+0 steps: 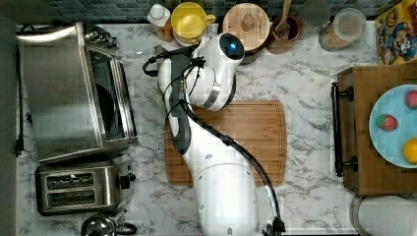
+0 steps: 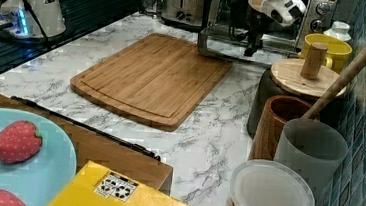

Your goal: Close the oven.

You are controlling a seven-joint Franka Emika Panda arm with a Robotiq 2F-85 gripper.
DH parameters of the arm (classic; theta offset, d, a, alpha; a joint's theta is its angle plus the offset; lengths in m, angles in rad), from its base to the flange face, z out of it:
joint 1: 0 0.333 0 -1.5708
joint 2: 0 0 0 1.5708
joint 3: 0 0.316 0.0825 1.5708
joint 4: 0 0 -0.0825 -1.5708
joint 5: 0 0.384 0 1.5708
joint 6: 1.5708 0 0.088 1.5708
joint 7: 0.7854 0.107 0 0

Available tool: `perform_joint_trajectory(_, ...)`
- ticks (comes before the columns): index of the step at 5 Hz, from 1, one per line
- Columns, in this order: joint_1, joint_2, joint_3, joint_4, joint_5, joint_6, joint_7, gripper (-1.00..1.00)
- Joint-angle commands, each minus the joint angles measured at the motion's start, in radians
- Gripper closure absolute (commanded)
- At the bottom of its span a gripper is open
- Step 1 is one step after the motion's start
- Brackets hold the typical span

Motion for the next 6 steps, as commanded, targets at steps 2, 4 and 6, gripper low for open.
perform_joint_trajectory(2,-0.053,0.169,0.049,0.38,0.053,-0.443,0.134,1.0)
perform_joint_trajectory(4,0.004,0.163,0.064,0.316,0.042,-0.373,0.127,1.0)
perform_joint_trajectory(6,-0.016,0.122,0.077,0.297,0.091,-0.345,0.139,1.0)
